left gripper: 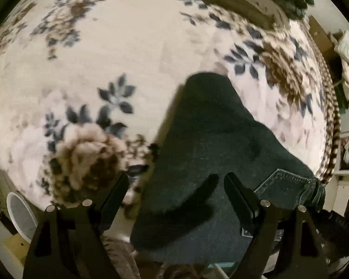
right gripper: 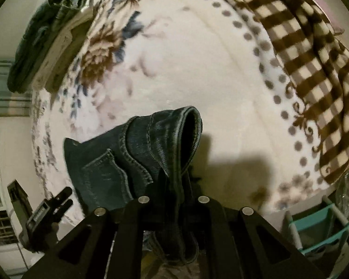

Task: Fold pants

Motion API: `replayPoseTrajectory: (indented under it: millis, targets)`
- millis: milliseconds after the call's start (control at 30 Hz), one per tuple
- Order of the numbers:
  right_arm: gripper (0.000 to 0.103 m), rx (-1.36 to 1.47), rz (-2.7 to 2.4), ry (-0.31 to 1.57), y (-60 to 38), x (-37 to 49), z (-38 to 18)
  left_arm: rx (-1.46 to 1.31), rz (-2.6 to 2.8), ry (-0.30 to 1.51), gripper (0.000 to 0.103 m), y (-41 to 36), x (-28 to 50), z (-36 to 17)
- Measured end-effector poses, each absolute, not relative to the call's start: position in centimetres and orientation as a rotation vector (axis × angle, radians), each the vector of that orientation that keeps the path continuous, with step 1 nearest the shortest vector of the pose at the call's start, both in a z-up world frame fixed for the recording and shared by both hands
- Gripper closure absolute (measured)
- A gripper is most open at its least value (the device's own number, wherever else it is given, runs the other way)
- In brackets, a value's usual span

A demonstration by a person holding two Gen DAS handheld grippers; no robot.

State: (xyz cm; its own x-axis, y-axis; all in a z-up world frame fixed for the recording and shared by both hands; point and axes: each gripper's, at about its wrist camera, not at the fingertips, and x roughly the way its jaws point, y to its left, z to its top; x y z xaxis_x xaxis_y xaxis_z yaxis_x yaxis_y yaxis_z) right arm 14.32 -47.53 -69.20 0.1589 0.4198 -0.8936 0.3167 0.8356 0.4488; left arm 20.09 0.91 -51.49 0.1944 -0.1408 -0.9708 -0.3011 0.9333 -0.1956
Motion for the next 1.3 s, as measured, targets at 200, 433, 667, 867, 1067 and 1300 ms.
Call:
replayPoseTrajectory:
  millis: [200, 433, 667, 867, 1067, 1300]
  targets:
    - [0.037, 0.77, 0.04, 1.454, -50.0, 12.3, -69.7, -0.381, 0.097, 1.422, 0.02, 0.3, 20.0, -52.9]
    - [0.054, 0.948, 0.078, 1.549, -49.4, 9.4, -73.4, -0.385, 0.089, 1.435, 0.02, -0.3, 19.6, -53.5]
    - [0.091, 0.684, 0.062, 1.377, -47.0, 11.9, -67.2, -0.399, 0.068, 1.429, 0.02, -0.1, 18.6, -52.7]
    - [0.091, 0.667, 0.037, 1.428, -48.5, 12.4, -68.2, -0.46, 0.063, 1.441, 0.02, 0.1, 17.2, -53.6]
    - [0.057, 0.93, 0.06, 1.503, -50.8, 10.0, -72.1, -0.472, 0.062, 1.452, 0.02, 0.7, 16.9, -53.8]
    - [0.044, 1.149, 0.093, 1.547, -50.8, 8.6, -75.6, -0.48, 0.056, 1.456, 0.019, 0.5, 17.2, -54.5]
